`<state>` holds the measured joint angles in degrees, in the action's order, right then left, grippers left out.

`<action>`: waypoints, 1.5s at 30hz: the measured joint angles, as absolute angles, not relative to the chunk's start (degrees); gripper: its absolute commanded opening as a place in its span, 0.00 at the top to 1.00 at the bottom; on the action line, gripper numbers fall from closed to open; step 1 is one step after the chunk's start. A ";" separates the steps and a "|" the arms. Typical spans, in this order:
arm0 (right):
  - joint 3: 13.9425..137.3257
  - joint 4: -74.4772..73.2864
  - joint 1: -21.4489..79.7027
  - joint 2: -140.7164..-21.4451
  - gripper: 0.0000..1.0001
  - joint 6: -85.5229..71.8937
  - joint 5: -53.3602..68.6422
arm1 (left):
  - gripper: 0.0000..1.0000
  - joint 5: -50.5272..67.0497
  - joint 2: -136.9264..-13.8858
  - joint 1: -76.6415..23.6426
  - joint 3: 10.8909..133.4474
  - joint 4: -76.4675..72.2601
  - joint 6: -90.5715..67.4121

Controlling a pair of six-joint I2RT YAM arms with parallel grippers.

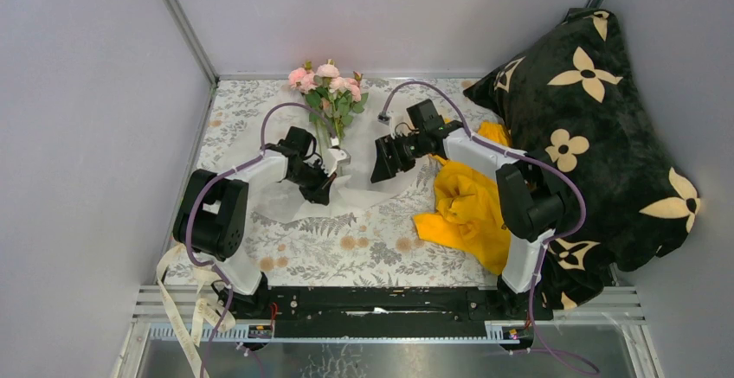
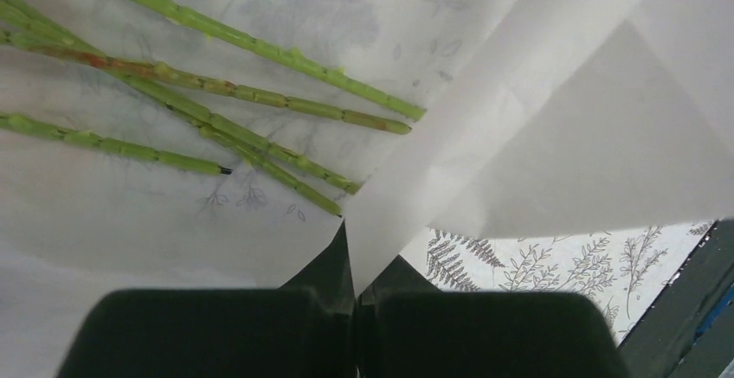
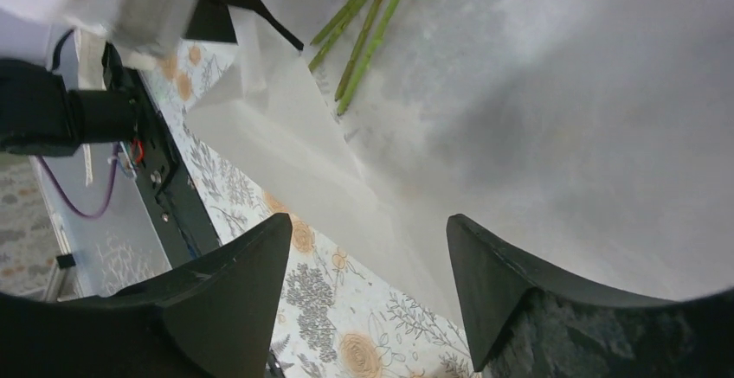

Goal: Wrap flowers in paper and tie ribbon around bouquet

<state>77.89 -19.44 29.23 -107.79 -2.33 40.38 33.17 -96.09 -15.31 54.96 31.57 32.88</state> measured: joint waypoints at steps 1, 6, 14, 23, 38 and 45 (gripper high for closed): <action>76.07 -17.43 29.26 -107.57 0.21 -1.89 41.69 | 1.00 33.32 -96.09 -15.29 55.07 31.81 32.91; 68.49 -9.10 29.82 -107.48 0.16 1.26 46.74 | 1.00 33.95 -96.53 -15.18 55.70 32.64 32.97; 62.70 -2.70 32.34 -104.81 0.22 5.15 50.65 | 1.00 34.26 -97.80 -14.87 56.27 33.23 33.06; 62.35 1.58 32.71 -105.84 1.00 0.97 45.54 | 0.92 35.29 -97.82 -13.61 57.65 34.52 33.04; 62.50 0.97 31.57 -108.77 1.00 -11.55 35.11 | 0.31 36.80 -97.76 -8.84 58.41 37.10 31.83; 65.39 -1.74 31.03 -111.50 1.00 -14.87 31.86 | 0.33 31.66 -94.45 -8.84 55.75 39.35 33.56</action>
<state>65.39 -1.74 31.03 -111.50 -14.87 31.86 31.66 -94.45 -8.84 55.75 39.35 33.56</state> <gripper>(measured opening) 0.011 0.688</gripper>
